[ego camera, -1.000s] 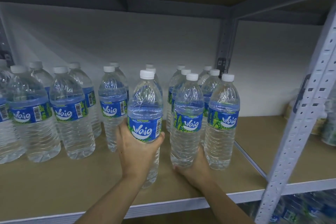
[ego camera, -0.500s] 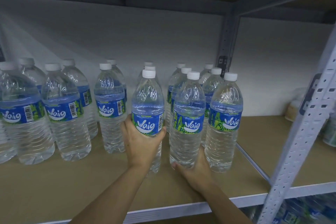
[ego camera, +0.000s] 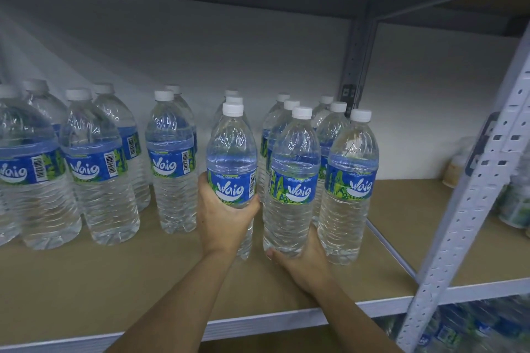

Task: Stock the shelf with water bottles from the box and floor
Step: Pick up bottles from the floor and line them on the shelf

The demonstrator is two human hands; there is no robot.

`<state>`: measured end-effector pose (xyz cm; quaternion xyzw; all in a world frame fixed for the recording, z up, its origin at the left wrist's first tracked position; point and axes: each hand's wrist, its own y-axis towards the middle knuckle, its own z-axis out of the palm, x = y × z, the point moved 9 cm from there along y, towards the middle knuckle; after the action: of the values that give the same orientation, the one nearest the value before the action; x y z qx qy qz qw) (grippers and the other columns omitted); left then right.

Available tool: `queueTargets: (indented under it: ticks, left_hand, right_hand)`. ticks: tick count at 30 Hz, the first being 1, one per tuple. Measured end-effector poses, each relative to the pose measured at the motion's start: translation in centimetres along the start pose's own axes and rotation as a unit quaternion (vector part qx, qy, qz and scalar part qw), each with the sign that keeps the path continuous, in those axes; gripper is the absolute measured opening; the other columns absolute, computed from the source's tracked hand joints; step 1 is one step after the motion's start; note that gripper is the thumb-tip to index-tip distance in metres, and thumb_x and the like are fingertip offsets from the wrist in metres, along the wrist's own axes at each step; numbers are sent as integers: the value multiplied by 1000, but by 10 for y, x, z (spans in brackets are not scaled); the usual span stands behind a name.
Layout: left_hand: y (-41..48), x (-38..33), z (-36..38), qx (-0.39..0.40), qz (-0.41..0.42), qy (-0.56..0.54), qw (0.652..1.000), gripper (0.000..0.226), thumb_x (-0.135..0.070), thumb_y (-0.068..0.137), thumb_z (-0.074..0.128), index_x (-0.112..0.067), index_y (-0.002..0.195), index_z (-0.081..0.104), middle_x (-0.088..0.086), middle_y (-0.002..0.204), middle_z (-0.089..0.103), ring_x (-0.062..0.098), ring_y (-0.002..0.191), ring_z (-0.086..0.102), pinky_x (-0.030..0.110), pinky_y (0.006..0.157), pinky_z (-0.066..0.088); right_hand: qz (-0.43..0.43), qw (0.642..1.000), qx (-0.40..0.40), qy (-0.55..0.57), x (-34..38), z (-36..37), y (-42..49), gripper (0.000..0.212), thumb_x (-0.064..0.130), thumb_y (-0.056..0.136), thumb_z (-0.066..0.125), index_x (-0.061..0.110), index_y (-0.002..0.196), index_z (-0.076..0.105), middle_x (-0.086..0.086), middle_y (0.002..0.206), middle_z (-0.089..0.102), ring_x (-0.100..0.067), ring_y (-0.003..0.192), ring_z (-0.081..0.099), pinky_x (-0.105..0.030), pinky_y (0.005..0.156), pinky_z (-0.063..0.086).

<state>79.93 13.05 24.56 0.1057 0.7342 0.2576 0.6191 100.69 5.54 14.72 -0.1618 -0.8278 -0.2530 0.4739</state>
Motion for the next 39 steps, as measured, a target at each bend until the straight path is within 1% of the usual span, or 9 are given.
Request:
queueTargets:
  ticks: [4, 10, 17, 24, 28, 32, 34, 36, 39]
  left_hand:
    - [2, 2, 2, 6, 7, -9, 1000, 81, -43, 52, 85, -47, 112, 30, -11, 102, 61, 10, 91, 63, 28, 77, 48]
    - [1, 6, 4, 14, 6, -16, 1000, 83, -41, 52, 88, -42, 115, 34, -11, 103, 61, 9, 92, 63, 28, 78, 48]
    - [1, 6, 5, 17, -2, -24, 1000, 89, -32, 54, 91, -31, 125, 38, -12, 107, 58, 9, 97, 59, 24, 83, 42]
    - [0, 7, 4, 27, -18, -20, 999, 94, -34, 54, 91, -30, 129, 35, -10, 109, 59, 10, 98, 60, 26, 86, 44]
    - [-1, 8, 5, 46, -35, -10, 998, 101, -33, 53, 92, -30, 133, 31, -11, 113, 56, 9, 102, 55, 29, 91, 43]
    - [-11, 36, 3, 101, -104, 50, 988, 120, -37, 50, 93, -16, 145, 22, 5, 139, 46, 26, 130, 45, 44, 106, 41]
    - [-26, 53, -5, 112, -170, 70, 977, 121, -34, 49, 93, -10, 144, 23, 14, 140, 43, 35, 129, 45, 49, 103, 43]
    - [-46, 60, -16, 107, -218, 89, 966, 112, -28, 57, 89, -9, 145, 21, 17, 140, 42, 39, 127, 46, 50, 100, 45]
    - [-74, 38, -31, 72, -194, 133, 969, 71, -19, 74, 76, -2, 130, 36, 22, 129, 46, 41, 121, 45, 47, 96, 42]
  right_hand:
    - [9, 1000, 2, 5, -1, -1, 0, 100, 48, 59, 91, 27, 141, 37, 8, 136, 53, -13, 126, 51, -37, 109, 42]
    - [18, 1000, 9, 4, 0, 2, -2, 106, 56, 56, 87, 30, 144, 33, 9, 140, 51, -12, 129, 50, -40, 110, 42]
    - [12, 1000, 18, 15, 4, -1, -4, 96, 44, 64, 89, 28, 142, 35, 11, 134, 52, -6, 122, 49, -23, 102, 36]
    - [23, 999, 23, -2, 4, 1, -4, 101, 50, 63, 88, 28, 144, 33, 12, 137, 50, -9, 128, 48, -27, 106, 37]
    - [24, 999, 30, -6, 9, 0, -6, 101, 48, 63, 88, 26, 145, 32, 13, 135, 49, -5, 123, 46, -24, 104, 35]
    - [43, 998, 52, -12, 12, -3, -16, 102, 50, 64, 88, 28, 146, 31, 11, 139, 50, -9, 127, 49, -26, 105, 38]
    - [57, 996, 69, -28, 17, -6, -28, 97, 44, 71, 84, 28, 148, 27, 12, 138, 51, -10, 126, 50, -21, 103, 37]
    - [55, 994, 78, -49, 24, -13, -44, 89, 31, 81, 78, 26, 150, 22, 13, 134, 49, -6, 122, 48, -9, 93, 31]
    - [72, 990, 82, -94, 26, -30, -73, 76, 13, 86, 71, 18, 149, 29, 5, 134, 48, -10, 128, 44, -2, 84, 24]
